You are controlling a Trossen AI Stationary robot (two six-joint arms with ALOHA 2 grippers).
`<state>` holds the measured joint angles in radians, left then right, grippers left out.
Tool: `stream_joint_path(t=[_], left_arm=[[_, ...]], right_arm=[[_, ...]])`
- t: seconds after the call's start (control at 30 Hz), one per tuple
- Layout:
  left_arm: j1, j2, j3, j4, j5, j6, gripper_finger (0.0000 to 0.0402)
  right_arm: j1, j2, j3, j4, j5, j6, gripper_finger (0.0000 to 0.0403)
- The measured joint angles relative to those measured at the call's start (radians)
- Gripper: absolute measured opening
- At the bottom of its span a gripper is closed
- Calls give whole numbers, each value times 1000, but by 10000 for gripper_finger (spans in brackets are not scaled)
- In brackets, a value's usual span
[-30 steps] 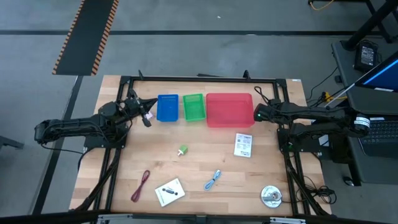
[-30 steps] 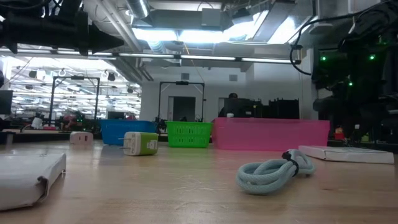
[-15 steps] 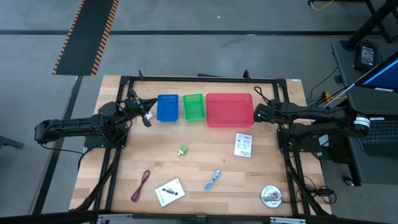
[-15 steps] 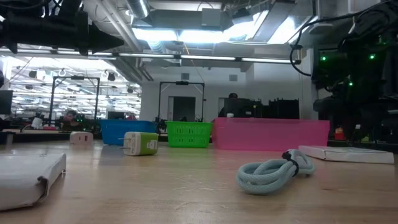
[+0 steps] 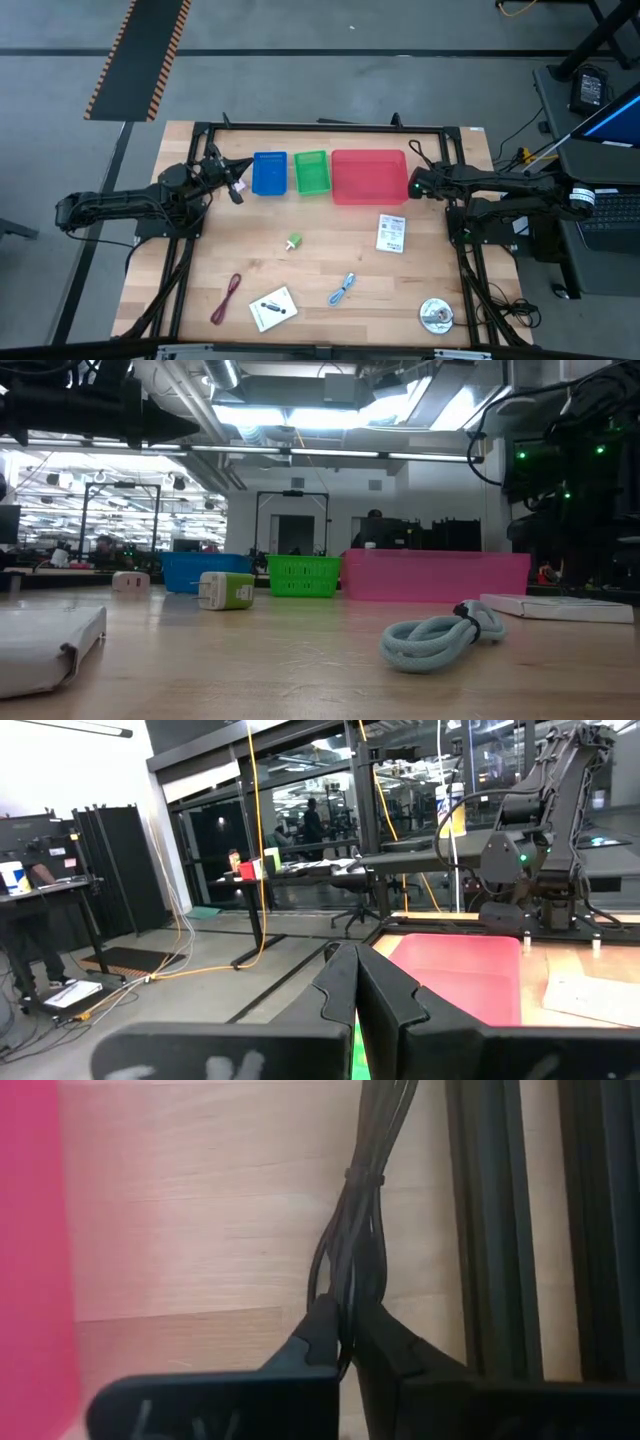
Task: Pick and place items into bin
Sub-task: Put the black charger cable into the red bin
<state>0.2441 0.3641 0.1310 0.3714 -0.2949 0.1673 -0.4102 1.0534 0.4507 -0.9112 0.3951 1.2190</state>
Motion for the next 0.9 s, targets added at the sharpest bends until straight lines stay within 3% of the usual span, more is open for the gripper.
stream_joint_path(t=[0.37,0.67,0.9], left_arm=[[0,0,0,0,0,-12,2],[0,0,0,0,0,-24,2],[0,0,0,0,0,-24,2]], right_arm=[[0,0,56,0,-14,-127,2],[3,-8,211,-11,78,-309,1],[48,-85,301,12,164,-434,0]])
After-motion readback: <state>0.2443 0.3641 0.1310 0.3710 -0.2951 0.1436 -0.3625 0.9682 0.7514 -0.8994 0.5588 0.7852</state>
